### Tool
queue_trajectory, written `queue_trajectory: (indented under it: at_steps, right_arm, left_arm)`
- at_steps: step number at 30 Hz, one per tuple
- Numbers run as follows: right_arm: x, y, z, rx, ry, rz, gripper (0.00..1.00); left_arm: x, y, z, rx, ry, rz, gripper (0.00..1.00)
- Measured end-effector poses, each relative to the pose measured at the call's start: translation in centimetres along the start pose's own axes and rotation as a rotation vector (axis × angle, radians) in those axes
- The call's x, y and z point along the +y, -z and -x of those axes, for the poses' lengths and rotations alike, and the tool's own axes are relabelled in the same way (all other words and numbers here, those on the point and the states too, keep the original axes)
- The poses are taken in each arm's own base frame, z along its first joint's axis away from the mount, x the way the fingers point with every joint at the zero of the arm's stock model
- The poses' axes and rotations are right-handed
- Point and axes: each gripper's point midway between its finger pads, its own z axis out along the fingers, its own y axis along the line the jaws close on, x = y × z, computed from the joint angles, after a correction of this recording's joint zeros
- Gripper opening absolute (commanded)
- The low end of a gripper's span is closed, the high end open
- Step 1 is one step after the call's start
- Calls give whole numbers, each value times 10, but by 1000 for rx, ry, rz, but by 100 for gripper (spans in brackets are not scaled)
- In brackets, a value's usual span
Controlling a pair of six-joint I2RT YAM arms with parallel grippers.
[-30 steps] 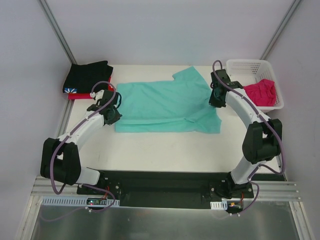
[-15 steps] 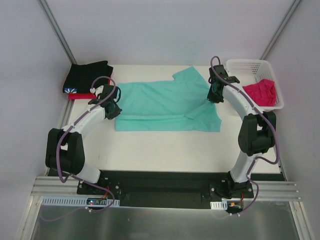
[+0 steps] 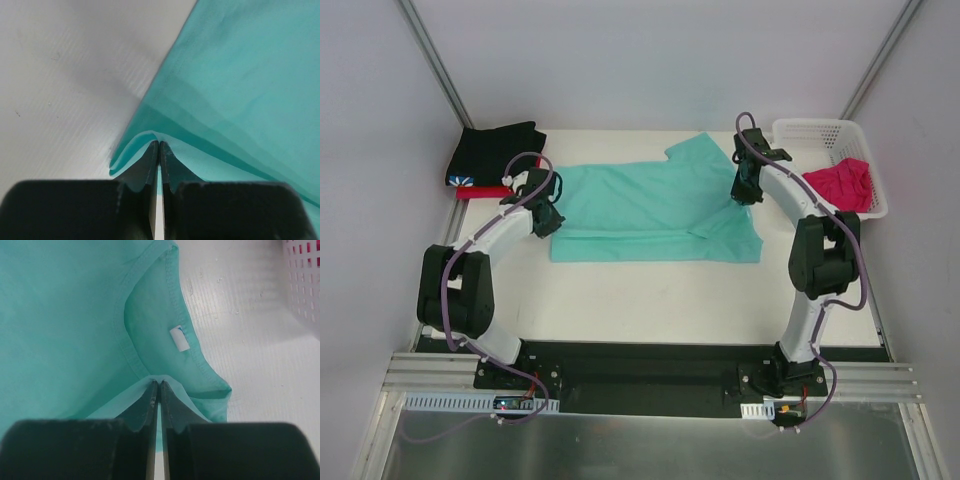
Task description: Fold and stack the t-shirts
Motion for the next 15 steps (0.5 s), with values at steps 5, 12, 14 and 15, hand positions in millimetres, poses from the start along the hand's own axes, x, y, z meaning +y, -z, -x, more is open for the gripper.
queue_trajectory:
  at_steps: [5,12,14,15]
  right_arm:
    - [6,-7,10,-8,3,4,41]
    - [17,-18,41,-55,16,16,75]
    - [22,-20,52,-73,14,25,75]
    - [24,-19,58,-84,11,32,75]
  left_arm:
    - [-2,-4,8,-8,20,-7,12]
    - [-11,-16,29,-23,40,-11,92]
    - [-15,-15,35,-34,36,-20,98]
    - [-17,-14,39,-39,39,-27,99]
